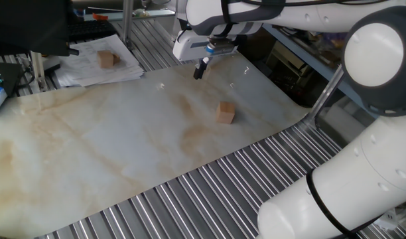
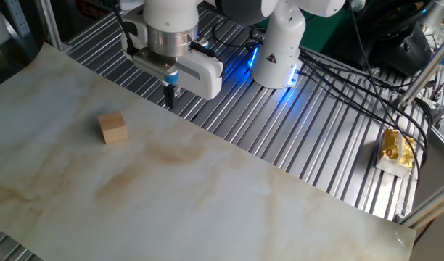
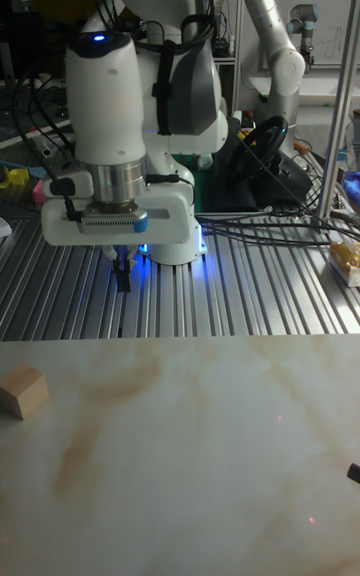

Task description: Pick up the small block on the left and move it to the right

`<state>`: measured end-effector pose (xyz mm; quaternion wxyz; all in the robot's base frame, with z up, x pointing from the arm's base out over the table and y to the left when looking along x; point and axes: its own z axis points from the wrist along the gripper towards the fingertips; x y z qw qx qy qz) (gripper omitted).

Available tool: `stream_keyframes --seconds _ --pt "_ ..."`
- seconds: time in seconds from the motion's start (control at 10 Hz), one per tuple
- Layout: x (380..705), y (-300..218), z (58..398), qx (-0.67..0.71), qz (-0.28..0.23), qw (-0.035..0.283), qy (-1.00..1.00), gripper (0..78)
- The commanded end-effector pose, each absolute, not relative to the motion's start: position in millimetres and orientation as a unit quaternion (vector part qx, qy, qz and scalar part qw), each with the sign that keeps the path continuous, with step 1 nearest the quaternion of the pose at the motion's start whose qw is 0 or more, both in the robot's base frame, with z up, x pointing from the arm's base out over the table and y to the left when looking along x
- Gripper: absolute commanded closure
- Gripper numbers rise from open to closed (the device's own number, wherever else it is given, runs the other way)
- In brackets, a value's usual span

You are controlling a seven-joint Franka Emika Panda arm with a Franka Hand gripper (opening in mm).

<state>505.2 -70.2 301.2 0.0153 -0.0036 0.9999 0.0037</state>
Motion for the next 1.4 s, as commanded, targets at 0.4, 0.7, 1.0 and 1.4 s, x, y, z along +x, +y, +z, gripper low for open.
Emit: stream_keyframes --seconds 0.4,0.7,1.0,1.4 --pt "506.0 -69.9 302.6 0.013 -0.014 0.016 1.0 77.6" --pt "506.1 -69.9 302.5 0.009 -0.012 0.015 1.0 77.6" --pt "506.1 -69.9 302.5 0.011 -0.014 0.017 1.0 77.6" --pt "506.1 -69.9 302.5 0.084 -0.004 0.002 0.996 77.6"
